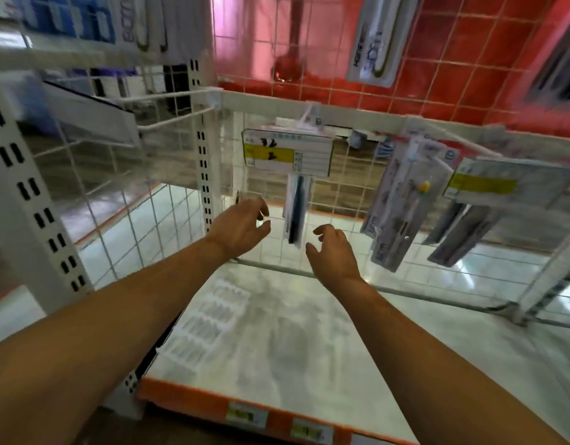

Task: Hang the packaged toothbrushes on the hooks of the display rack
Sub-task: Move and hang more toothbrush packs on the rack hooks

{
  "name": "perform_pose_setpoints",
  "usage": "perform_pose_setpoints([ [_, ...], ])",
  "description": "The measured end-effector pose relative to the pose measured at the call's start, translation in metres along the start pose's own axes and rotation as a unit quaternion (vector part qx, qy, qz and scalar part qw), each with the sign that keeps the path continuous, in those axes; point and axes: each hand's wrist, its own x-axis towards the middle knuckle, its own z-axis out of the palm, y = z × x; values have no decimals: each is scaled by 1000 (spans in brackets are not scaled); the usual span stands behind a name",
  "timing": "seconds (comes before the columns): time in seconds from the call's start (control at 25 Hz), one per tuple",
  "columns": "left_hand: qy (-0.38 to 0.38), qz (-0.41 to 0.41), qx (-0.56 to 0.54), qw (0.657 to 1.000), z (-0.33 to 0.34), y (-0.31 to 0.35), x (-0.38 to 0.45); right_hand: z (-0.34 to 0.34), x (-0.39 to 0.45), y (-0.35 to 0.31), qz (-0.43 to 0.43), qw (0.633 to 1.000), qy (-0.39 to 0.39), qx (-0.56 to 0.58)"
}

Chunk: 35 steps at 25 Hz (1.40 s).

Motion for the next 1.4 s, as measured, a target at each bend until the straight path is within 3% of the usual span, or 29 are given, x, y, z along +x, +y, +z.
perform_pose_setpoints([
  [0.28, -23, -1, 29, 999, 19, 20, -9, -6, -6, 37, -8, 1000, -23, -2],
  [0.6, -15, -96, 8, 995, 2, 70, 37, -41, 13, 57, -43, 997, -71, 1],
  [0.72, -9, -117, -97, 988, 12, 62, 45, -31, 29, 64, -39, 997, -65, 25],
  [0.88, -28, -126, -283, 951, 29, 50, 45, -7, 39, 71, -29, 996, -76, 49],
  [1.04, -39, -104, -363, 925, 38, 41, 43, 11, 26, 79, -34, 993, -93, 60],
  [1.28, -59, -98, -515, 850, 44, 41, 30, 13, 20, 91, -4, 996, -66, 61],
  [1.4, -65, -71, -530, 842, 42, 41, 23, 11, 14, 90, 2, 996, -63, 68],
])
